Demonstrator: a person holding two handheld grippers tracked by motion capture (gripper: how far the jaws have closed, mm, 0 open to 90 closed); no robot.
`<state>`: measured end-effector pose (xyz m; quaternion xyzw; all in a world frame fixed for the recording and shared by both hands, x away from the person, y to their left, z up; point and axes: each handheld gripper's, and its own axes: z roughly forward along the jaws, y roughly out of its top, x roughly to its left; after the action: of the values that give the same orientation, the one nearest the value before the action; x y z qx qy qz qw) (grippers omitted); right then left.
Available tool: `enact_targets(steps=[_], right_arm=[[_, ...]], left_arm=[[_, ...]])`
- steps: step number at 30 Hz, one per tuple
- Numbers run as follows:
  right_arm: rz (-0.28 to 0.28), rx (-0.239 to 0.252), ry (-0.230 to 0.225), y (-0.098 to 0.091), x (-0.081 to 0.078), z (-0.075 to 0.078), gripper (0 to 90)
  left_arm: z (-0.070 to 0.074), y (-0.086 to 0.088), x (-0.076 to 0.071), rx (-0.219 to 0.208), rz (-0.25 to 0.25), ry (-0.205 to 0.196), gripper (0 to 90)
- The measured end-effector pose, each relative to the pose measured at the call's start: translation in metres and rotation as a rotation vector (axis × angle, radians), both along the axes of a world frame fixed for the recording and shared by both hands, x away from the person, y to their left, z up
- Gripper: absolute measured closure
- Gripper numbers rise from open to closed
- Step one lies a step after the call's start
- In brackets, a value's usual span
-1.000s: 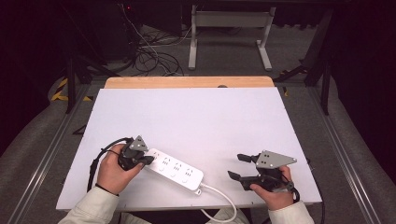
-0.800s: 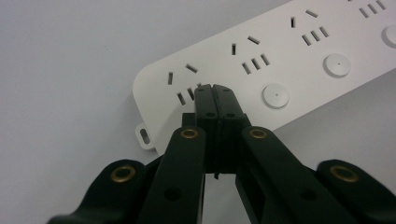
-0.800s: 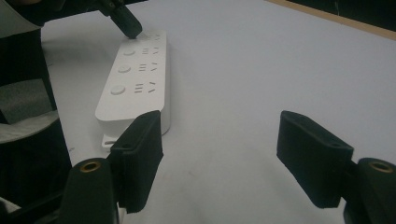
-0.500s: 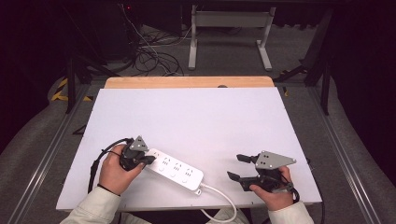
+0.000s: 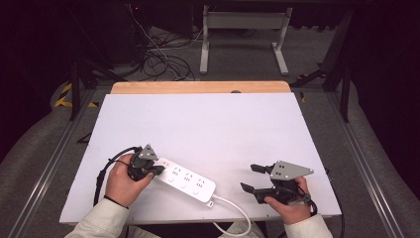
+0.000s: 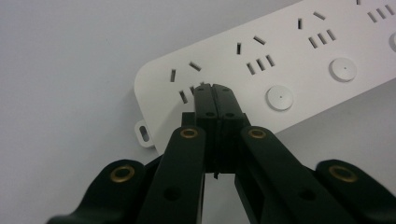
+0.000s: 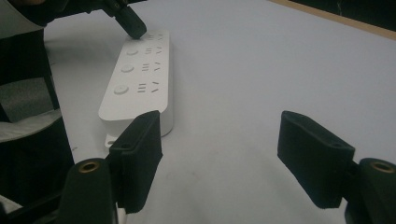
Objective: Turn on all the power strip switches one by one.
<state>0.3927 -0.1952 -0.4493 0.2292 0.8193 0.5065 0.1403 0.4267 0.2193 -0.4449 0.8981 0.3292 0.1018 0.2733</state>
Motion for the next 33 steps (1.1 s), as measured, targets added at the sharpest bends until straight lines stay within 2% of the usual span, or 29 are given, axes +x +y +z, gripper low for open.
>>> enact_targets(steps=[3,8,14,16,21,24,29,33], right_arm=[[0.003,0.002,0.003,0.0004,-0.0004,-0.0001,30.7],[0.002,0.001,0.004,0.0005,-0.0004,-0.0001,30.6],[0.005,0.000,0.003,0.0011,-0.0005,-0.0002,30.6],[0.005,0.001,0.002,0.0011,-0.0005,0.0000,30.6],[0.007,0.002,0.002,0.0015,-0.0007,0.0000,30.6],[0.007,0.002,0.004,0.0021,-0.0011,0.0001,30.5],[0.009,0.000,0.003,0.0027,-0.0016,-0.0002,30.5],[0.010,0.003,0.004,0.0029,-0.0023,-0.0006,30.4]], left_arm=[[-0.0012,0.0019,0.0003,-0.016,0.004,-0.002,90.0],[-0.0015,0.0001,-0.0015,-0.006,0.010,-0.007,90.0],[-0.0026,0.0011,-0.0017,-0.018,0.017,-0.005,90.0],[-0.0024,0.0003,-0.0026,-0.003,0.019,-0.021,90.0],[-0.0029,-0.0005,-0.0034,0.002,0.014,-0.027,90.0],[-0.0050,0.0010,-0.0039,-0.019,0.019,-0.030,90.0],[-0.0062,0.0018,-0.0035,-0.024,0.019,-0.028,90.0],[-0.0067,0.0030,-0.0048,-0.029,0.020,-0.048,90.0]])
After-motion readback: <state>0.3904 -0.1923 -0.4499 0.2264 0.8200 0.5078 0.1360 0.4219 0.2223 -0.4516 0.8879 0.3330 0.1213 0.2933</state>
